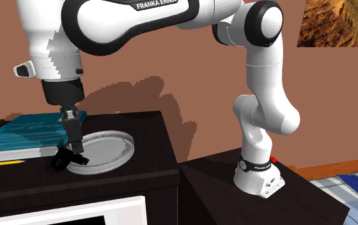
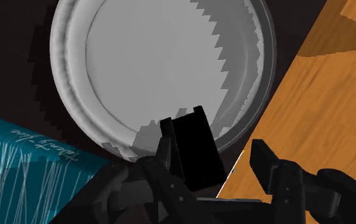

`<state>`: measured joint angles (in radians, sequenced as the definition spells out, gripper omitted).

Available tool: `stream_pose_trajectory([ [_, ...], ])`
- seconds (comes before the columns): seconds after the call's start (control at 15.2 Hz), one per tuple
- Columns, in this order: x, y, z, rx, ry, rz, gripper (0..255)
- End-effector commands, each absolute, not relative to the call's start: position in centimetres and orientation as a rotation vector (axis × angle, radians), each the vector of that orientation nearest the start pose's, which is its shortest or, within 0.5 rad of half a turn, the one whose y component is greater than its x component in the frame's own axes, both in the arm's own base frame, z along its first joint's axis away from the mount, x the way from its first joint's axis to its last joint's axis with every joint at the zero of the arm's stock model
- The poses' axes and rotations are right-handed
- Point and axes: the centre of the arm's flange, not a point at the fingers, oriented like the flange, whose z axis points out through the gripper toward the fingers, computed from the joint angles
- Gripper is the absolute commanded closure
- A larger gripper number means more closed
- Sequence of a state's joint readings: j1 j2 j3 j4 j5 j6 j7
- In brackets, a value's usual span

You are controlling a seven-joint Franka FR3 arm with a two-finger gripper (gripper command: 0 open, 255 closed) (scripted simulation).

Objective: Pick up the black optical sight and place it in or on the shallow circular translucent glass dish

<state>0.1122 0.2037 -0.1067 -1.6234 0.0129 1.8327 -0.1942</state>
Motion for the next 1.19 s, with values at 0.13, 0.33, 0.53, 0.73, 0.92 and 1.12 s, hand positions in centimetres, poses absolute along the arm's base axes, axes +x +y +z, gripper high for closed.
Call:
stream_pose_trajectory([
  [0.13,68.1,0.1,51.7,-3.007,-0.668,0.141,0],
  [0.33,68.0,0.1,50.1,-3.007,-0.668,0.141,0],
  [0.53,67.8,0.2,48.5,-3.007,-0.668,0.141,0],
  [0.73,67.7,0.2,47.7,-3.007,-0.668,0.141,0],
  [0.92,67.7,0.2,47.7,-3.007,-0.668,0.141,0],
  [1.12,67.7,0.2,47.7,-3.007,-0.668,0.141,0],
])
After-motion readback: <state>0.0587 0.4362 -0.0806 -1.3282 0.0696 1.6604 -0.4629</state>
